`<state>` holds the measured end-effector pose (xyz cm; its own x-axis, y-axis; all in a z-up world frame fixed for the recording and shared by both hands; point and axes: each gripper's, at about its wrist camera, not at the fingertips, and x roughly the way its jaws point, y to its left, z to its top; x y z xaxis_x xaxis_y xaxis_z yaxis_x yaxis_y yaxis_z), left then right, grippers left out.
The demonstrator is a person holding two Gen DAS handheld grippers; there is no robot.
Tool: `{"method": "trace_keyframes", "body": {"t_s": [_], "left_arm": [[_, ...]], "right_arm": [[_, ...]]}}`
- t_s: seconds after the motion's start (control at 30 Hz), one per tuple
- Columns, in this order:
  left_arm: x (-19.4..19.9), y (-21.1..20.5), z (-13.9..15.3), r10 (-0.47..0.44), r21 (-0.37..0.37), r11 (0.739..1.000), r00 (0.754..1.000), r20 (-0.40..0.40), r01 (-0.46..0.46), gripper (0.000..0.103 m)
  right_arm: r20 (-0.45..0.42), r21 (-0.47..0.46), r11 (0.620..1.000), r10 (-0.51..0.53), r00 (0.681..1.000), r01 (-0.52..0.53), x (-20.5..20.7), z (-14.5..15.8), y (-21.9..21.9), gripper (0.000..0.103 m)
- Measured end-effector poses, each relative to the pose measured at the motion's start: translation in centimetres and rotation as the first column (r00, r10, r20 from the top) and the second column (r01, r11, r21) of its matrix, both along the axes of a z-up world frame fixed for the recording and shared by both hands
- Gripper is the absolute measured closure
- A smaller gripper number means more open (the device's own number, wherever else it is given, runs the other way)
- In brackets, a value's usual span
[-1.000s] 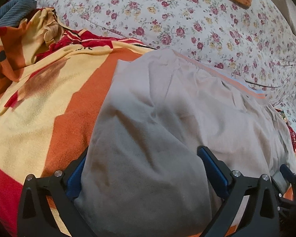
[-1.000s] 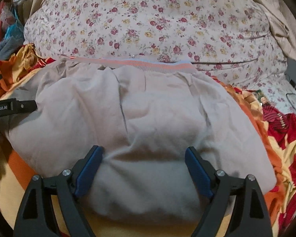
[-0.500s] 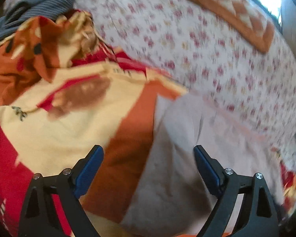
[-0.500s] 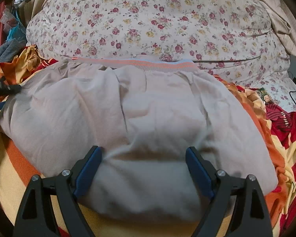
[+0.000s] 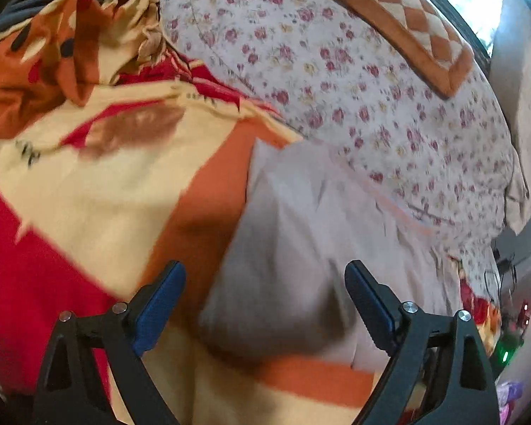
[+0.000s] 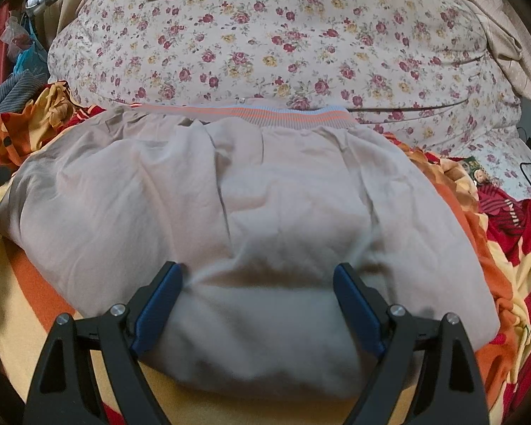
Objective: Fold large clothes
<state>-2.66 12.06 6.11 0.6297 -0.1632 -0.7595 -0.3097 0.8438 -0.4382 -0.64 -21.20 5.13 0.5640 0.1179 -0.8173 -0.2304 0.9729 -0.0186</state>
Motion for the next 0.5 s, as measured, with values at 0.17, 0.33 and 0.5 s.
{"method": "trace_keyframes", "body": {"t_s": [0.17,0.33,0.5], "left_arm": [[6.0,0.8,-0.3,-0.169,-0.028,0.986,0.983,-0.068,0.167,0.015],[8.8,2.1,-3.3,-0.236,-0.088,0.97,0.959,-0.155,0.225,0.014],[9.6,1.5,-3.6,-0.37,-0.258,0.901,0.928,-0.043,0.347,0.016]], "right_arm": [[0.001,-0.003,1.0,0.001,1.0,-0.001,0.0,0.0,0.0,0.012],[0.002,-0.002,1.0,0.0,1.0,0.0,0.0,0.0,0.1,0.011],[0.002,-0.003,1.0,0.002,1.0,-0.002,0.0,0.0,0.1,0.01]]}}
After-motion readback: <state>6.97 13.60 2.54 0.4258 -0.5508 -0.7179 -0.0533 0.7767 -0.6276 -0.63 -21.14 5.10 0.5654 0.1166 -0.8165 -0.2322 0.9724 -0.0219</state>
